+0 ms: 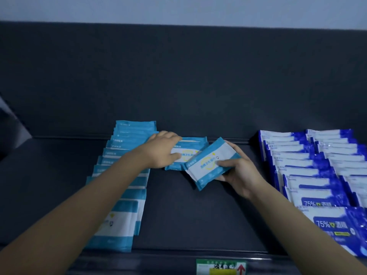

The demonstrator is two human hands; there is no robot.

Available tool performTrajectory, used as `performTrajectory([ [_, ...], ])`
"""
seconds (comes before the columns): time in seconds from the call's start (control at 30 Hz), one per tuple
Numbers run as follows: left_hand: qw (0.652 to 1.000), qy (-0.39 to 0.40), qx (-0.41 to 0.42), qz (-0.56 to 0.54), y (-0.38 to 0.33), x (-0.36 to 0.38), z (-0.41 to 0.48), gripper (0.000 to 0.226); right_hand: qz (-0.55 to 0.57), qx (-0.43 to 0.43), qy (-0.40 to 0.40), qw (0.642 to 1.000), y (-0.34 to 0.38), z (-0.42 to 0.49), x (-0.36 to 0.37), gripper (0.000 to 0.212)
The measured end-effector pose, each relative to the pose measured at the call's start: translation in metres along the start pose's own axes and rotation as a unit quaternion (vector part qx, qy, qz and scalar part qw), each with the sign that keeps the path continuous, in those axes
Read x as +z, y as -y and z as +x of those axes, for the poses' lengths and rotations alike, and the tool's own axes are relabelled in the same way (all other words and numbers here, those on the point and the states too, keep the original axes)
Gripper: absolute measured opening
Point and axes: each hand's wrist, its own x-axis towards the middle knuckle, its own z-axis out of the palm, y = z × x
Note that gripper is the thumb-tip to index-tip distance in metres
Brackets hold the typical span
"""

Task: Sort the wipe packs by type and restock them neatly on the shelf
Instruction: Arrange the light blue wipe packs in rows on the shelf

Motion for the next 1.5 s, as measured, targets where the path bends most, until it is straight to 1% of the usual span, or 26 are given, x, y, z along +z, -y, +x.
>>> performTrajectory([
  [0.07,0.992,-0.022,0.003,-0.121,-0.007,-0.001,-0.006,0.056,-0.005,-0.015,0.006,1.000,-0.001,-0.001,0.005,0.057],
  [0.13,0.968,0.012,-0.017,-0.250,-0.019,-0.002,-0.012,0.057,0.007,-0.031,0.025,0.999,-0.003,-0.002,0.013,0.061],
  [0.2,0.951,0.055,-0.024,-0.302,-0.023,-0.002,-0.012,0.050,0.062,-0.042,0.047,0.996,-0.007,-0.003,0.021,0.068],
  [0.23,0.947,0.055,-0.022,-0.317,-0.021,-0.002,-0.011,0.042,0.069,-0.052,0.048,0.995,-0.009,-0.003,0.024,0.070],
  [0.27,0.945,0.041,-0.018,-0.324,-0.015,-0.003,-0.009,0.038,0.039,-0.074,0.040,0.996,-0.011,-0.003,0.026,0.069],
  [0.3,0.949,0.024,-0.011,-0.314,-0.010,-0.005,-0.008,0.035,-0.020,-0.103,0.026,0.994,-0.014,-0.002,0.026,0.063],
  [0.33,0.959,0.017,-0.006,-0.282,-0.003,-0.005,-0.007,0.035,-0.092,-0.137,0.006,0.986,-0.017,-0.002,0.024,0.053],
  [0.37,0.970,0.016,-0.002,-0.243,0.001,-0.006,-0.006,0.038,-0.170,-0.171,-0.023,0.970,-0.019,-0.001,0.022,0.041],
  [0.4,0.978,0.025,-0.004,-0.205,0.004,-0.004,-0.005,0.044,-0.249,-0.200,-0.051,0.946,-0.021,0.000,0.018,0.033],
  [0.43,0.983,0.036,-0.002,-0.179,0.005,-0.003,-0.005,0.049,-0.330,-0.221,-0.071,0.915,-0.022,0.001,0.015,0.032],
  [0.5,0.987,0.048,0.011,-0.154,0.005,0.000,-0.004,0.053,-0.478,-0.244,-0.081,0.840,-0.025,0.003,0.011,0.046],
  [0.53,0.989,0.043,0.018,-0.139,0.004,0.001,-0.004,0.054,-0.530,-0.252,-0.072,0.807,-0.025,0.003,0.010,0.053],
  [0.57,0.993,0.029,0.029,-0.114,0.003,0.002,-0.004,0.057,-0.565,-0.259,-0.064,0.781,-0.025,0.002,0.010,0.057],
  [0.63,0.997,0.008,0.039,-0.060,0.001,0.001,-0.005,0.062,-0.611,-0.266,-0.060,0.743,-0.023,0.000,0.010,0.056],
  [0.7,0.999,0.007,0.046,-0.020,-0.002,0.003,-0.009,0.064,-0.643,-0.264,-0.063,0.716,-0.020,-0.002,0.010,0.053],
  [0.77,0.998,-0.002,0.058,0.024,-0.005,0.006,-0.013,0.064,-0.660,-0.261,-0.065,0.701,-0.019,-0.006,0.010,0.050],
  [0.87,0.995,-0.024,0.082,0.052,-0.009,0.007,-0.018,0.060,-0.692,-0.259,-0.077,0.670,-0.017,-0.019,0.013,0.050],
  [0.97,0.990,-0.052,0.110,0.068,-0.020,0.005,-0.019,0.054,-0.726,-0.253,-0.106,0.630,-0.016,-0.038,0.011,0.047],
  [1.07,0.981,-0.066,0.161,0.085,-0.042,0.006,-0.019,0.056,-0.737,-0.270,-0.161,0.598,-0.019,-0.065,0.002,0.043],
  [1.13,0.971,-0.069,0.205,0.102,-0.066,0.006,-0.020,0.059,-0.738,-0.280,-0.204,0.578,-0.022,-0.089,-0.007,0.042],
  [1.23,0.945,-0.090,0.283,0.135,-0.113,0.004,-0.031,0.061,-0.748,-0.263,-0.269,0.547,-0.022,-0.135,-0.021,0.041],
  [1.4,0.903,-0.119,0.375,0.173,-0.204,0.008,-0.080,0.063,-0.750,-0.199,-0.369,0.512,-0.028,-0.245,-0.056,0.044],
  [1.5,0.882,-0.134,0.417,0.174,-0.262,0.017,-0.122,0.067,-0.735,-0.187,-0.420,0.499,-0.038,-0.321,-0.078,0.044],
])
